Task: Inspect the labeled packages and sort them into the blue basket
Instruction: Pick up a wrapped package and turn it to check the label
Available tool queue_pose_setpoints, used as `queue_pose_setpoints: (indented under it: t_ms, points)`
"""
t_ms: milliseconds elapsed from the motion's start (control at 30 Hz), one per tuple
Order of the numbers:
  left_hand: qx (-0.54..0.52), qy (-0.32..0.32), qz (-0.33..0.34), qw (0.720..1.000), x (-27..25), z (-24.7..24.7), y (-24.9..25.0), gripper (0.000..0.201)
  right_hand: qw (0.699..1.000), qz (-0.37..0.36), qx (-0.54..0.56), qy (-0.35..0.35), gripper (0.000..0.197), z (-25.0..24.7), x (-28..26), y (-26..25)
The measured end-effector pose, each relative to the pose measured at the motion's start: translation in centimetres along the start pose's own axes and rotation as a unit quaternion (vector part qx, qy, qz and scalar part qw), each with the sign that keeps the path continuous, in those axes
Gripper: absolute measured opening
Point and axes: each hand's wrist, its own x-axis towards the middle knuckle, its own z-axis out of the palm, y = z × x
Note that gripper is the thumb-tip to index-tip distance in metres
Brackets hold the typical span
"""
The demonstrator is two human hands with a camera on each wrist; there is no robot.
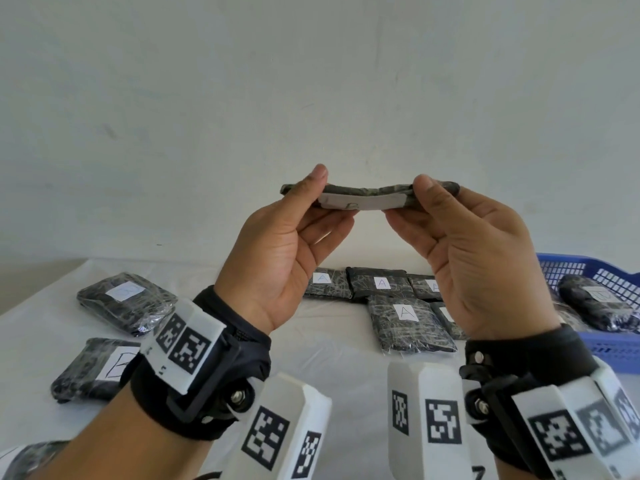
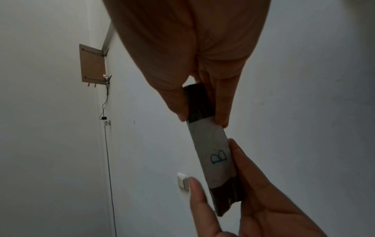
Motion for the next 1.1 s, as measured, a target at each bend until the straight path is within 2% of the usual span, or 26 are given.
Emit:
queue_pose_setpoints:
  t_ms: [67,167,367,700,833,933,1000,1100]
  points:
    - [-0.003,-0.002,0.004,1.0,0.1,0.0,-0.1,0.015,1.0,0.012,0.014,-0.006,0.025,0.1,0.0,0.0]
    - [-0.01,0.005,0.015,1.0,0.1,0.1,-0.1,0.012,1.0,0.002,0.013,0.01,0.042,0.6,-0.1,0.2]
    - [-0.009,-0.005,0.035,0.999,-0.2,0.2,-0.1,0.025,1.0,-0.008,0.009,0.022,0.053,0.9,-0.3,0.4]
    - [0.034,0.005,0.046,0.998,-0.1,0.0,-0.4,0.042,0.996,-0.011,-0.089,0.029,0.065,1.6,-0.9,0.6]
    - [0.046,-0.012,0.049,0.998,-0.1,0.0,-0.4,0.027,0.993,-0.018,-0.11,0.038,0.069,1.4,-0.9,0.5]
    - [0.069,-0.004,0.08,0.994,-0.3,0.1,-0.4,0.027,0.991,-0.016,-0.135,0.014,0.077,1.3,-0.8,0.6]
    - [0.068,-0.013,0.072,0.995,-0.3,0.3,-0.5,0.026,0.989,-0.029,-0.145,0.015,0.076,1.1,-0.7,0.8]
    - [0.027,-0.006,0.036,0.999,-0.1,0.0,-0.4,0.024,0.989,-0.043,-0.144,-0.004,0.061,0.8,-0.6,0.9]
